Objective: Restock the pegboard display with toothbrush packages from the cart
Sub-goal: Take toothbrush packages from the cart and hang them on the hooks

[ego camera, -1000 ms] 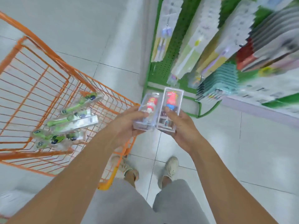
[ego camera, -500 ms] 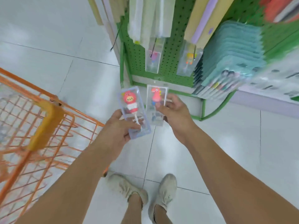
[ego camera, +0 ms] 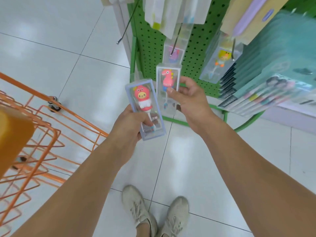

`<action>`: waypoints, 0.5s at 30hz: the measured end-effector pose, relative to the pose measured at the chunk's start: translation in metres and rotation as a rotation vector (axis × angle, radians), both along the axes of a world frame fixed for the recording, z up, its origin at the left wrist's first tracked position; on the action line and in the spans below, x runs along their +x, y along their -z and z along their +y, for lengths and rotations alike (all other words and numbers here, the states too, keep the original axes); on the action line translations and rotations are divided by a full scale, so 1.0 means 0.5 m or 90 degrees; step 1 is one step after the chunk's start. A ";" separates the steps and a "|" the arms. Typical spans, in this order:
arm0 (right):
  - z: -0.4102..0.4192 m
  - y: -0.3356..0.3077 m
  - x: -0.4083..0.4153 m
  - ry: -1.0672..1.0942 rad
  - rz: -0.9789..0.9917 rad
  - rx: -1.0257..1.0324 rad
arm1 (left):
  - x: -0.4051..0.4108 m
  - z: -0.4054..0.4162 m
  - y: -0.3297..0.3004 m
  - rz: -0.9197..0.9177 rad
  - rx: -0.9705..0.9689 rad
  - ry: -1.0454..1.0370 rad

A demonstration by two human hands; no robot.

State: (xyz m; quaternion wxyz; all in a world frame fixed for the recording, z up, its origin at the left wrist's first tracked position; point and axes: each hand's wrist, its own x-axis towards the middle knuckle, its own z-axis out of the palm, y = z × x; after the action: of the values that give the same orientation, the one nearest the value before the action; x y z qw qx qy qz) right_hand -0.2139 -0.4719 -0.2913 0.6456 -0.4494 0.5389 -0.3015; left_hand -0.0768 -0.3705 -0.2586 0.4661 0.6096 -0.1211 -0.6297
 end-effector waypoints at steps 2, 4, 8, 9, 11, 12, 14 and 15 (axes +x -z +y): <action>-0.004 0.002 0.006 -0.003 -0.002 0.002 | -0.002 -0.005 -0.001 0.006 0.004 -0.006; -0.007 -0.001 0.011 0.007 -0.012 0.000 | -0.004 -0.012 -0.003 0.001 0.010 -0.012; 0.005 0.002 0.009 0.023 -0.044 0.018 | -0.007 -0.021 -0.001 0.001 0.016 -0.014; 0.008 0.004 0.006 0.024 -0.045 0.022 | -0.009 -0.022 0.000 -0.001 0.020 -0.017; 0.011 0.007 0.002 0.009 -0.038 0.016 | -0.013 -0.024 0.004 -0.005 0.030 -0.029; 0.013 0.006 0.000 -0.006 -0.034 0.012 | -0.014 -0.025 0.005 -0.004 0.035 -0.034; 0.013 0.003 0.001 -0.033 -0.028 0.006 | -0.014 -0.026 0.008 -0.001 0.044 -0.042; 0.012 0.001 0.002 -0.039 -0.029 -0.002 | -0.014 -0.026 0.009 -0.003 0.047 -0.044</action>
State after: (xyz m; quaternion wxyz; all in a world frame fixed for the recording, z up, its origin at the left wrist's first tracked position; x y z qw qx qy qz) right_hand -0.2130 -0.4661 -0.2921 0.6660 -0.4598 0.5096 -0.2922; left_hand -0.0836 -0.3837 -0.2628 0.4644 0.6318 -0.0783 -0.6157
